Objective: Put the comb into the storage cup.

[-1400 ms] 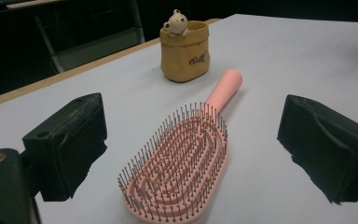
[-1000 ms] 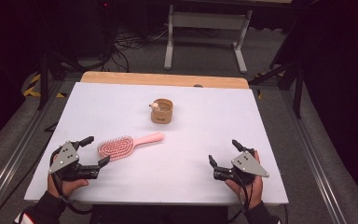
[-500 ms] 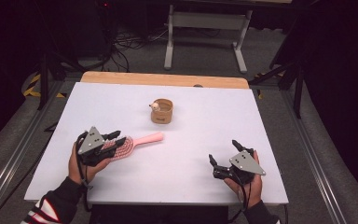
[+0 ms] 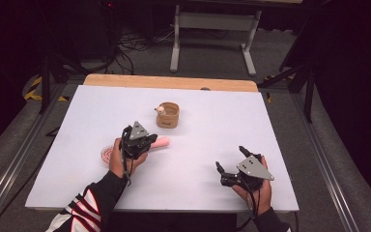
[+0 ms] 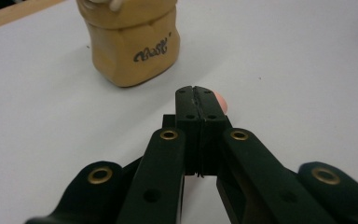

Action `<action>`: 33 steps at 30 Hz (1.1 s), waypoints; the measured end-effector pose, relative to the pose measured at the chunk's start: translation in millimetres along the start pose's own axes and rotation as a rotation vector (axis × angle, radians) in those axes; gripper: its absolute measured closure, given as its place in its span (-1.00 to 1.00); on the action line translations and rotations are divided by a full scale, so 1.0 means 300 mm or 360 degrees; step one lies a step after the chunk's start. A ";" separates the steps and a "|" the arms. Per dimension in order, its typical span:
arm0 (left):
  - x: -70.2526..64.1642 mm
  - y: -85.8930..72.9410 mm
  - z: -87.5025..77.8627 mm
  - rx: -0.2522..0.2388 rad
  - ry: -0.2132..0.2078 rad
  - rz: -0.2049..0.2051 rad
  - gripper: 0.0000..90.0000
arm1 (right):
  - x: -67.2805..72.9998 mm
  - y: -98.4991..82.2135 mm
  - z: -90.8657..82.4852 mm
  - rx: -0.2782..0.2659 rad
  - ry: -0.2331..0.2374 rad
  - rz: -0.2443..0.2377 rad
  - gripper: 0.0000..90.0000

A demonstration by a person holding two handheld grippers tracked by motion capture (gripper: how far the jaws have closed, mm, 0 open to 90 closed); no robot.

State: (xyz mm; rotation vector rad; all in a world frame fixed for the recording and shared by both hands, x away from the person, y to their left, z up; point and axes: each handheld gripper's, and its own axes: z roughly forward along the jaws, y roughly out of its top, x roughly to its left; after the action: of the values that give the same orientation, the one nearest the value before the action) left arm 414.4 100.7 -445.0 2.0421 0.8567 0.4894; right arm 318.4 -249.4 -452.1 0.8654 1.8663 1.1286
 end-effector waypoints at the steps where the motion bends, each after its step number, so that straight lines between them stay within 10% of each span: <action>1: 0.000 0.000 0.000 0.0000 0.0000 0.0000 1.00 | 0.000 0.000 0.000 0.0000 0.0000 0.0000 -0.83; 16: -0.013 0.063 0.122 0.0158 0.0060 -0.0174 1.00 | -0.004 -0.004 0.002 0.0024 0.0005 -0.0012 -0.83; 28: 0.004 0.094 0.169 0.0270 0.0089 -0.0191 1.00 | -0.007 -0.006 0.004 0.0042 0.0013 -0.0014 -0.83; 33: -0.021 0.096 0.184 0.0360 0.0002 -0.0156 1.00 | -0.009 -0.006 0.003 0.0048 0.0010 -0.0016 -0.83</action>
State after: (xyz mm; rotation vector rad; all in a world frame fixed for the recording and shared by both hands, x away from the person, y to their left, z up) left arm 455.0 53.6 -452.7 2.1908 1.0473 0.3523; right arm 320.3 -252.0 -453.2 0.8696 1.8952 1.1012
